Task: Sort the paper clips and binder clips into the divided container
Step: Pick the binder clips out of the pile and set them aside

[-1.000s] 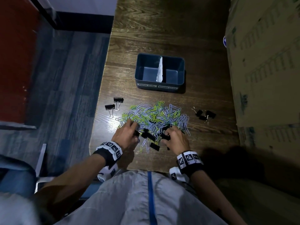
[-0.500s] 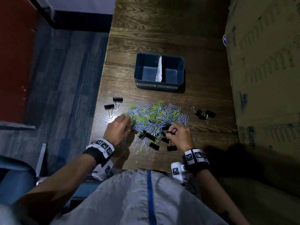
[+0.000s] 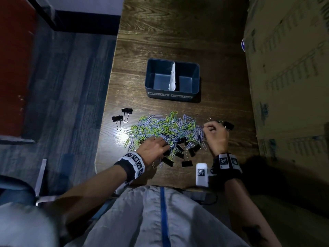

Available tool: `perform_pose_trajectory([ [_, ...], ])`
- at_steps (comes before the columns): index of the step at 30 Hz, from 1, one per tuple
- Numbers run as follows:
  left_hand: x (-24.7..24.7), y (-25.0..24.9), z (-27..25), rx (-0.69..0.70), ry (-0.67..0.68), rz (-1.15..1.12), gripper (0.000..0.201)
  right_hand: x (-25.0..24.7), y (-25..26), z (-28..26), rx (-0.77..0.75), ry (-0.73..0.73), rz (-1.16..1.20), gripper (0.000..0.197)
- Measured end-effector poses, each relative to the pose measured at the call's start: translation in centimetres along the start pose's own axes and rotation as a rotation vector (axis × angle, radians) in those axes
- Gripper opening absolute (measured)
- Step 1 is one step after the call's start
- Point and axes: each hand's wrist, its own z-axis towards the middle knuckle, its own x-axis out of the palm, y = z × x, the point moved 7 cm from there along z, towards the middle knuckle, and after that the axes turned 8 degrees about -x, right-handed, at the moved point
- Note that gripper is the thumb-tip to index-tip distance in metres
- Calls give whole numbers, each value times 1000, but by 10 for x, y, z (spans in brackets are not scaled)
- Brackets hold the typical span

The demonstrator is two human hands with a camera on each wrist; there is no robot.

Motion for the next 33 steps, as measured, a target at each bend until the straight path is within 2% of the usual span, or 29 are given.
perform_pose_trajectory([
  [4,-7,-3,1,60,-63,-19,37,-26,-18,21,40,-174,-109,17],
  [8,-21,8,-4,15,-136,-160,39,-36,-32,32,21,-179,-224,21],
  [11,-37,36,-14,-135,-203,-405,32,-32,-42,35,-29,-139,-260,23],
  [14,-38,72,-27,-329,-206,-677,27,-28,-48,31,-20,-112,-283,26],
  [19,-27,136,-56,-505,-294,-884,26,-24,-28,17,-142,-166,-361,23],
  [21,-11,163,-67,-602,-285,-881,27,-17,-18,10,-207,-154,-371,22],
  [24,16,189,-81,-727,-126,-820,27,-1,-7,0,-260,-86,-282,19],
  [27,34,197,-87,-766,15,-778,27,21,-10,-7,-285,103,-200,19],
  [30,35,199,-91,-780,-27,-760,29,37,-21,-15,-238,273,-222,19],
  [33,23,188,-91,-772,-103,-558,29,36,-29,-21,-244,264,-223,25],
])
